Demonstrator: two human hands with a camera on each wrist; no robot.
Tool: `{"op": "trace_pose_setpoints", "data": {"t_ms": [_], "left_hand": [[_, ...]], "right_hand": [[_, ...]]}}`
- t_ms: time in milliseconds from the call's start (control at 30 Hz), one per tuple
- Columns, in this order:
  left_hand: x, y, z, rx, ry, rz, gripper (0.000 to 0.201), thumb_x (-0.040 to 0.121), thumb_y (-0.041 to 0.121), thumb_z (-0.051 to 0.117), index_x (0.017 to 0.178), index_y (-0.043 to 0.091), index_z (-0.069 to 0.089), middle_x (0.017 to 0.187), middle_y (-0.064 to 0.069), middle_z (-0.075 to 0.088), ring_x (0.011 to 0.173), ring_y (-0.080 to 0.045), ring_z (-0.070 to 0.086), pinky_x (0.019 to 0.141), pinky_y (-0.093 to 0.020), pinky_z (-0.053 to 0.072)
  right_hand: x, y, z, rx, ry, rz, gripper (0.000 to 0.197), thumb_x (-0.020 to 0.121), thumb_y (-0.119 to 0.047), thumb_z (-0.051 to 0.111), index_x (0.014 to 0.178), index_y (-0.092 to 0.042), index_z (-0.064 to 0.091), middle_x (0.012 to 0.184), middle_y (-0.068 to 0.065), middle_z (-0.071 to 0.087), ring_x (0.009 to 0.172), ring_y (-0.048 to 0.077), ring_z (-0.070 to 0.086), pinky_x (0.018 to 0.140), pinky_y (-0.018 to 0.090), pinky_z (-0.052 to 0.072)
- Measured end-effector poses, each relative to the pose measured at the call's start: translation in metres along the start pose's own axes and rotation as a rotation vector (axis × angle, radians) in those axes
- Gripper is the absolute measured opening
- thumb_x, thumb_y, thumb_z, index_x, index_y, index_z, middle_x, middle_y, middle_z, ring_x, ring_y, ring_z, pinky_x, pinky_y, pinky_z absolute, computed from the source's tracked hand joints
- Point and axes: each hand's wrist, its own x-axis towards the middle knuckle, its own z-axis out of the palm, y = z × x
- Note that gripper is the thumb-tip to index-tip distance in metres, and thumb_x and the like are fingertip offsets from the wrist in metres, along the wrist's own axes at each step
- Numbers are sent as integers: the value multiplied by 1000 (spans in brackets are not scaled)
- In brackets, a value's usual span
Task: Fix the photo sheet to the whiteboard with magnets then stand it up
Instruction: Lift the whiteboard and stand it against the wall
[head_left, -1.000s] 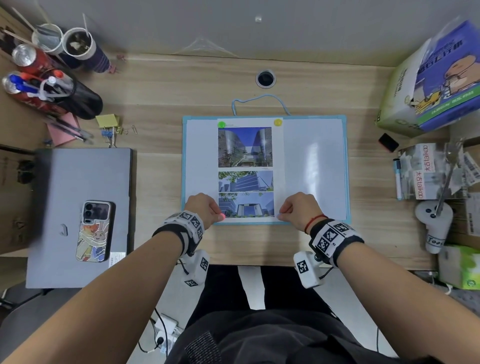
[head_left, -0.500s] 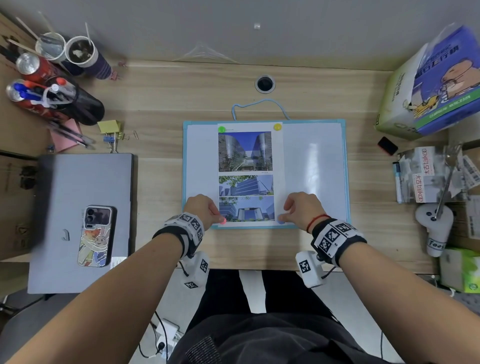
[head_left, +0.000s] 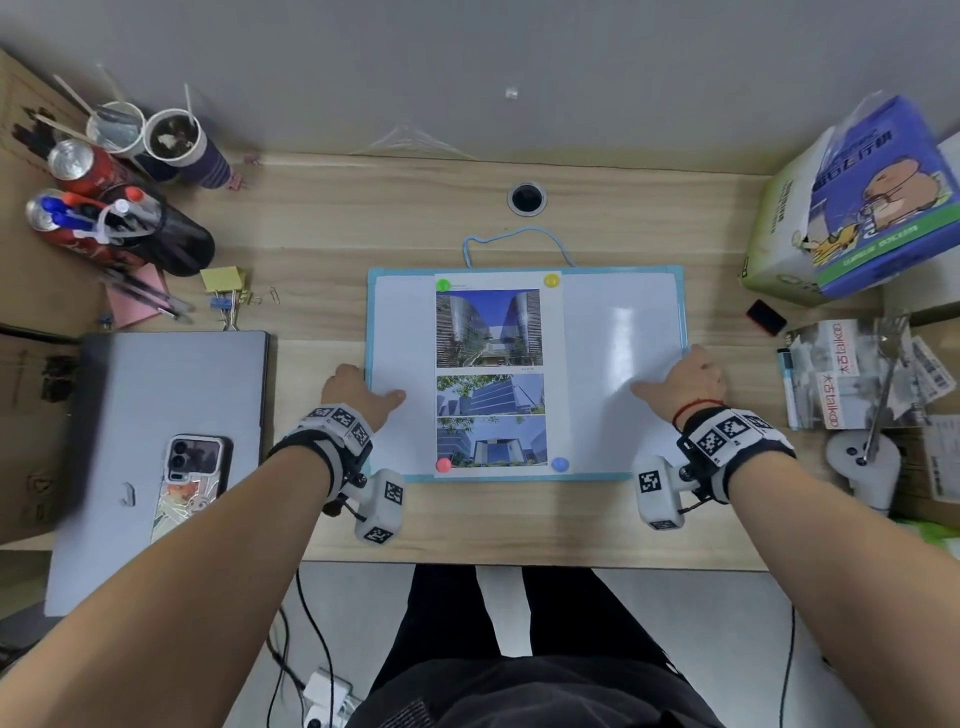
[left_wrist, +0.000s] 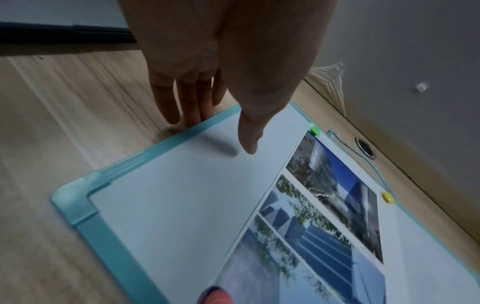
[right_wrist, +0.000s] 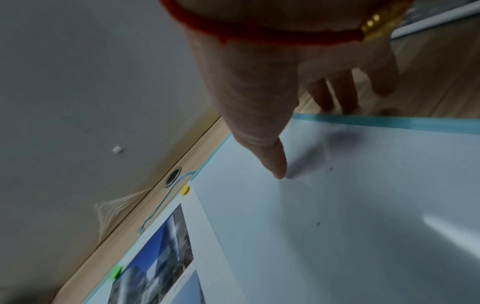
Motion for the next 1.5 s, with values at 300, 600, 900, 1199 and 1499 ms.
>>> {"op": "trace_pose_setpoints", "data": {"t_ms": [300,600,900,1199,1499], "left_hand": [[19,9,-5,6,-103,-114,92,65,63,73,126,-2,50,123,-18,60,106,-34,62,80,-36,53],[31,12,-15,-101,-188,-190,132,44,80,72,141,0,31,136,-16,50,117,-37,56,98,-44,47],[35,31,-44,-4,-67,-81,122,50,86,55,143,9,33,138,-20,46,113,-41,55,93,-49,50],[48,102,-112,-132,109,42,116,49,86,59,133,8,44,129,-19,52,110,-38,55,88,-39,45],[52,165,-140,-278,225,136,95,76,50,72,142,-2,26,144,-20,24,123,-36,47,103,-38,37]], "right_hand": [[15,4,-4,-6,-81,51,95,73,-38,78,141,1,24,143,25,31,131,39,37,100,46,41],[18,0,-8,-75,-64,22,96,68,-33,83,138,3,27,139,27,37,132,39,35,103,47,40],[27,-15,-27,100,-19,-55,97,66,-31,85,141,-7,28,141,22,34,125,40,43,101,46,41],[46,-70,-87,375,160,-186,81,64,-19,85,129,-6,40,129,19,56,117,37,55,100,42,45],[75,-120,-126,589,240,-253,62,74,-12,76,126,-6,44,125,15,60,114,31,58,91,30,42]]}}
